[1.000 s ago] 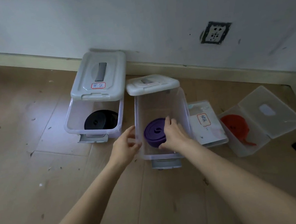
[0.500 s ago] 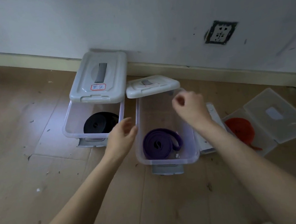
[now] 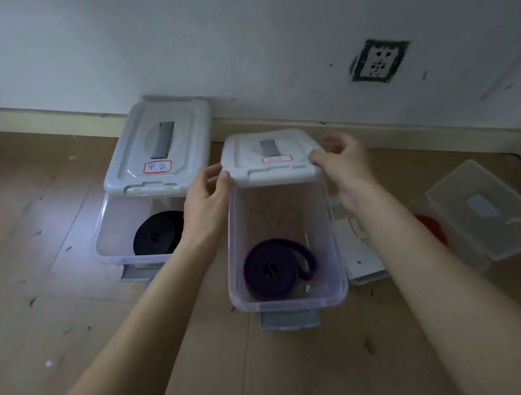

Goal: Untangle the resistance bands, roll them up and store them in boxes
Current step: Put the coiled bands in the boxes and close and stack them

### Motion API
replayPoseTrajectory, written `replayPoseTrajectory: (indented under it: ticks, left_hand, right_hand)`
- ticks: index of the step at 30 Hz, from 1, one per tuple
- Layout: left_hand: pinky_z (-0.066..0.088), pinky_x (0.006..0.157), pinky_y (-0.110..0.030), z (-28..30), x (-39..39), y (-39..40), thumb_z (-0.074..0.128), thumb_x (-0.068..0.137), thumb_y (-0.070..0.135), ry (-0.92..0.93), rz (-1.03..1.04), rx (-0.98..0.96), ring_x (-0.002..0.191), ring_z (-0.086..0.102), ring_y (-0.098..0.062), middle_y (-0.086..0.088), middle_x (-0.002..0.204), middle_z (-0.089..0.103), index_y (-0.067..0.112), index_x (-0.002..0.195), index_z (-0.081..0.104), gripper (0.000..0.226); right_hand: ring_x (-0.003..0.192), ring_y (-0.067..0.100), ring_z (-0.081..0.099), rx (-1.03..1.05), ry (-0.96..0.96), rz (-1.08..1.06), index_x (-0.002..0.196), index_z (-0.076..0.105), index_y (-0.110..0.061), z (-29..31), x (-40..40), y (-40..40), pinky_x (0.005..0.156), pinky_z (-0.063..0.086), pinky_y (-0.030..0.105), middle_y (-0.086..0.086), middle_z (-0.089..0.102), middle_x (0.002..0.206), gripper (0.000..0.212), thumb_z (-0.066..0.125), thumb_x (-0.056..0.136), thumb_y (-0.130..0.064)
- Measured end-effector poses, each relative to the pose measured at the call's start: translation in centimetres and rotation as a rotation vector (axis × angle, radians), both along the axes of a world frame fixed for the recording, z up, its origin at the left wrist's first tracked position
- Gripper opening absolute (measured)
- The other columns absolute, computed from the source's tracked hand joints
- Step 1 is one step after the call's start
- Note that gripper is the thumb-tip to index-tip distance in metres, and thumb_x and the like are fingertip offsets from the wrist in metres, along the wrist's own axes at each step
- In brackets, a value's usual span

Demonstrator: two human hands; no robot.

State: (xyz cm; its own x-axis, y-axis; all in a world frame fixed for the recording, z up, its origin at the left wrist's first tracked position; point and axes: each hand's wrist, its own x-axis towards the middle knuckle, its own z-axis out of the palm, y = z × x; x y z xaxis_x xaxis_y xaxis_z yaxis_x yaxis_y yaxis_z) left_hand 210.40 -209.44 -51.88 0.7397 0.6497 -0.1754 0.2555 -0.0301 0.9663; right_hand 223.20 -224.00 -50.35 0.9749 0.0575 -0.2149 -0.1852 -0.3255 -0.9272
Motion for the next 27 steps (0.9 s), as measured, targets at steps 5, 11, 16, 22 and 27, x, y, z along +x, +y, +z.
replayPoseTrajectory:
  ticks: [5,11,16,22,27]
  left_hand:
    - [0.043,0.062,-0.025,0.1,-7.0,-4.2,0.056,0.089,0.037,0.202,0.01,0.437,0.072,0.059,-0.015,0.006,0.078,0.063,0.023,0.085,0.05,0.016]
    - [0.038,0.072,-0.036,-1.7,-9.3,-5.7,0.054,0.09,0.034,0.521,-0.115,0.599,0.097,0.058,-0.037,-0.011,0.101,0.065,0.024,0.123,0.047,0.035]
    - [0.044,0.087,-0.036,-2.0,-9.4,-5.2,0.058,0.089,0.029,0.498,-0.096,0.425,0.106,0.058,-0.031,-0.01,0.113,0.065,0.026,0.13,0.047,0.043]
    - [0.045,0.094,-0.038,-2.0,-9.2,-4.9,0.064,0.085,0.016,0.423,-0.057,0.239,0.109,0.058,-0.026,-0.005,0.122,0.062,0.02,0.132,0.048,0.05]
    - [0.048,0.092,-0.042,-2.7,-9.9,-5.1,0.064,0.083,0.013,0.427,-0.072,0.199,0.107,0.058,-0.027,-0.005,0.124,0.061,0.021,0.133,0.046,0.053]
  right_hand:
    - [0.096,0.013,0.059,-0.095,0.004,-0.018,0.134,0.048,-0.025,-1.1,-10.3,-6.8,0.086,0.051,0.034,0.006,0.057,0.127,0.068,0.07,0.075,-0.001]
    - [0.124,0.029,0.046,-0.44,-0.037,0.19,0.141,0.04,-0.012,-3.3,-13.1,-6.6,0.101,0.037,0.033,0.01,0.054,0.133,0.054,0.056,0.09,-0.01]
    - [0.116,0.031,0.053,-0.628,-0.045,0.311,0.146,0.029,-0.017,-2.7,-12.5,-5.6,0.096,0.043,0.037,0.014,0.055,0.13,0.055,0.048,0.095,-0.013]
    - [0.119,0.029,0.051,-0.609,-0.003,0.319,0.146,0.03,-0.019,-2.2,-12.2,-5.9,0.097,0.042,0.037,0.01,0.053,0.133,0.057,0.053,0.093,-0.013]
    - [0.117,0.031,0.051,-0.631,0.093,0.389,0.149,0.016,-0.025,-2.7,-13.5,-6.5,0.097,0.042,0.038,0.014,0.048,0.134,0.067,0.052,0.094,-0.014]
